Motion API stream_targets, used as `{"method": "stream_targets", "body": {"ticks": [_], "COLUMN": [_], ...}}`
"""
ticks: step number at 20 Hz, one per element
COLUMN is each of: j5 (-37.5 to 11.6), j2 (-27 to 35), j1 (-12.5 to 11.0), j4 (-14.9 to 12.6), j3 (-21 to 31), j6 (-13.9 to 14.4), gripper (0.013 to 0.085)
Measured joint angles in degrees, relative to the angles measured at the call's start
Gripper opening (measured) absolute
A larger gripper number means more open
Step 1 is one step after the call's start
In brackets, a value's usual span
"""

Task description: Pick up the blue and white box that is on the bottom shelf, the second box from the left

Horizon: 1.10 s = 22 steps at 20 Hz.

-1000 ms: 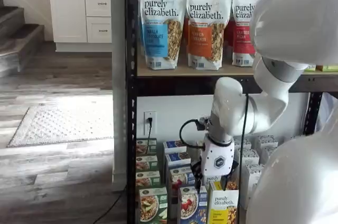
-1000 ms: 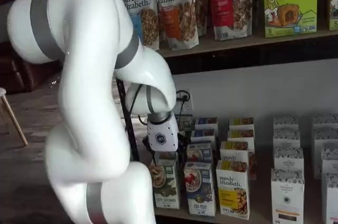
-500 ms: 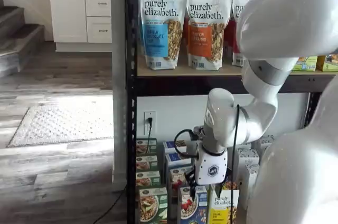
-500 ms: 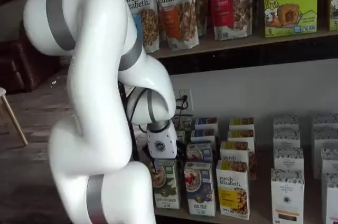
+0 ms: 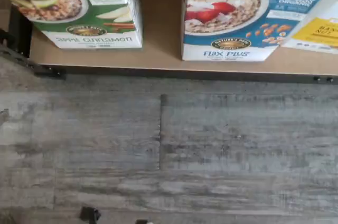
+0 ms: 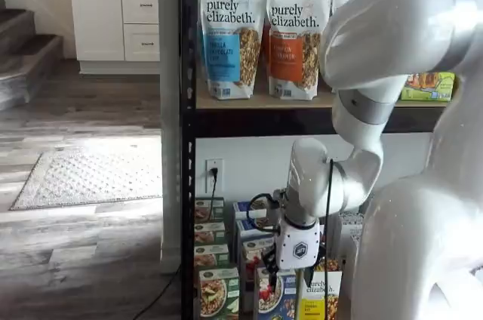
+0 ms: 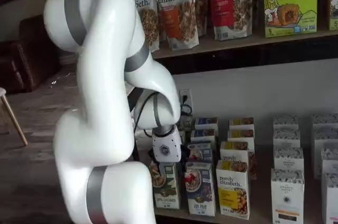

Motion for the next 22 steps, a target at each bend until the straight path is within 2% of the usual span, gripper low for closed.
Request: {"method": "stream_targets", "body": {"ticks": [4, 10, 16, 22], "j5": [-1.18, -2.86, -4.43, -5.80], "j2": [4.45, 10.89, 17.33, 23.41], "j1": [-0.54, -1.26, -2.13, -2.59], "j4": [1.05, 4.07, 4.15, 6.24], "j3": [-3.08, -7.73, -12.59, -17.49], "j6": [-1.55, -5.21, -6.22, -8.74], "gripper": [0.0850, 0.0850, 0.0850, 0.0850]}}
